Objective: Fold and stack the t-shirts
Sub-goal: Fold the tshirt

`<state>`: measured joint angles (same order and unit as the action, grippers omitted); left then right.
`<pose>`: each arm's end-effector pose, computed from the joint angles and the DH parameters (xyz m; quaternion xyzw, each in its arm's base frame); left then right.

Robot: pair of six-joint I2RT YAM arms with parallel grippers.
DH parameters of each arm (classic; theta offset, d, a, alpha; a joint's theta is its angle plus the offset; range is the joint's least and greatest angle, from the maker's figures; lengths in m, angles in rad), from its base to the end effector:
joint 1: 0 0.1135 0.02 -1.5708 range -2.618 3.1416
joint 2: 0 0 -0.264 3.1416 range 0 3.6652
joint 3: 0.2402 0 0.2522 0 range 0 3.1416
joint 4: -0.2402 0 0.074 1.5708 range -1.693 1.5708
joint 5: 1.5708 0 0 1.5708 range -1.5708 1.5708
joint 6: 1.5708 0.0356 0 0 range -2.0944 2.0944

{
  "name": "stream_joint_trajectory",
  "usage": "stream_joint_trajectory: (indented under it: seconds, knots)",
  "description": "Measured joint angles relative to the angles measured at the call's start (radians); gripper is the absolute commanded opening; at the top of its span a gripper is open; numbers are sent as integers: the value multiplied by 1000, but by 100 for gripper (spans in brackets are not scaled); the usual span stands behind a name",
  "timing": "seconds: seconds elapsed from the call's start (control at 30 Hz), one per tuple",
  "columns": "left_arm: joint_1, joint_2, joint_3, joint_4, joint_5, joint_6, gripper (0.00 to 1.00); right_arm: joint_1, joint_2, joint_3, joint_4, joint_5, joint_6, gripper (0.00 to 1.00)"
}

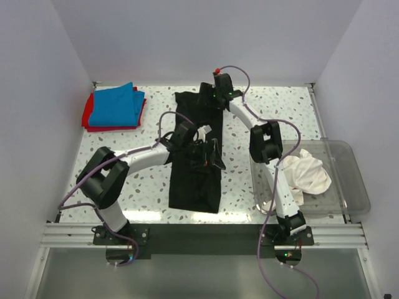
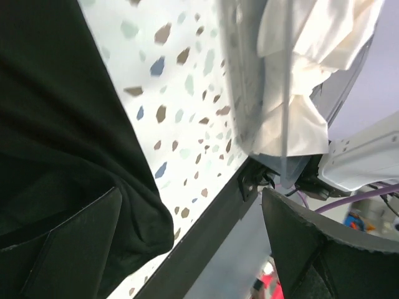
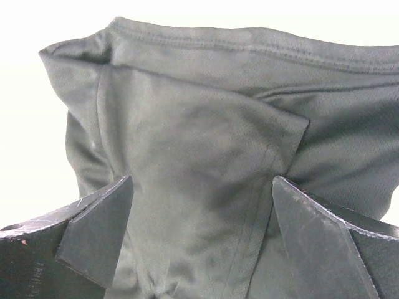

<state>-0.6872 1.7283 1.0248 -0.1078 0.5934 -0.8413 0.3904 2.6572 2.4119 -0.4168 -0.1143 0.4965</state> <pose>0.2643 -0.2427 0.1865 0.0397 0.8939 -0.4413 0.0680 0.5460 0.2291 0.1679 0.0225 0.8971 0.2344 0.3738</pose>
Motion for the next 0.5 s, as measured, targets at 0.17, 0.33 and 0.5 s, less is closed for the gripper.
stream_joint_trajectory:
  seconds: [0.17, 0.33, 0.5]
  knots:
    - [32, -151, 24, -59, -102, 61, 100, 0, -80, -67, -19, -8, -49, 99]
    - [81, -389, 0, -121, -216, 142, 100, 0, -259, -126, -62, -5, -108, 99]
    - [92, -484, -60, -212, -261, 210, 100, 2, -530, -257, -108, -8, -135, 98]
